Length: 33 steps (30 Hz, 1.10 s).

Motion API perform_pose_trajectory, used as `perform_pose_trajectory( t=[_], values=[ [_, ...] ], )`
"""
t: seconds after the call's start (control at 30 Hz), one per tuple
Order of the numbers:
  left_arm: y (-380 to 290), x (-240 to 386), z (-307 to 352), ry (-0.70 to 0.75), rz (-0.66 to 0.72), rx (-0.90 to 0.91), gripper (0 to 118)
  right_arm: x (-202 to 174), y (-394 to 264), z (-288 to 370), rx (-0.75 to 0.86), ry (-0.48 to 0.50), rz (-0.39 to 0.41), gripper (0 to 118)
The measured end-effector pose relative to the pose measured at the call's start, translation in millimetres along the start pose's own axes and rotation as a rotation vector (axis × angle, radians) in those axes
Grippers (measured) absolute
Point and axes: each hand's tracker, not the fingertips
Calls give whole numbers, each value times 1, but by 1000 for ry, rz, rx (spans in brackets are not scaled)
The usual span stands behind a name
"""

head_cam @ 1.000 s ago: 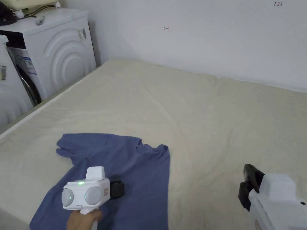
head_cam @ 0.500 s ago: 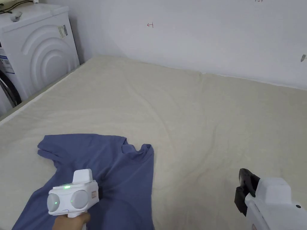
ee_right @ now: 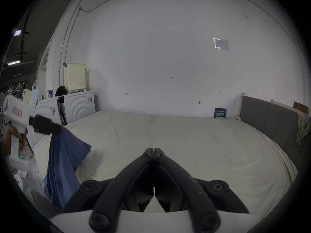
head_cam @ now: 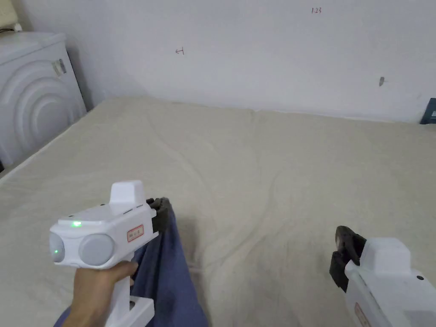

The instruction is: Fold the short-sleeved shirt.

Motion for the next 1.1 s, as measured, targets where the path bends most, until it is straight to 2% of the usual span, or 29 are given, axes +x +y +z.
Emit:
perform_pose_trajectory(
  t=[0.27, 0.47, 0.6, 0.7, 0.9, 1.1],
  values=[
    [88, 126, -8, -271, -156, 116, 2, 55, 11, 39, 73, -125, -25, 2],
    [89, 213, -36, -385, -290, 68, 2, 95, 13, 64, 99, -224, -36, 2],
    [50, 248, -63, -498, -260, -54, 2, 117, 8, 76, 91, -278, -44, 2],
    [7, 265, -84, -528, -297, -171, 2, 128, 3, 80, 80, -308, -47, 2],
    [-96, 269, -138, -465, -371, -463, 2, 139, -9, 79, 51, -331, -71, 2],
    [-182, 253, -186, -302, -431, -693, 2, 135, -19, 70, 14, -313, -72, 2]
  ],
)
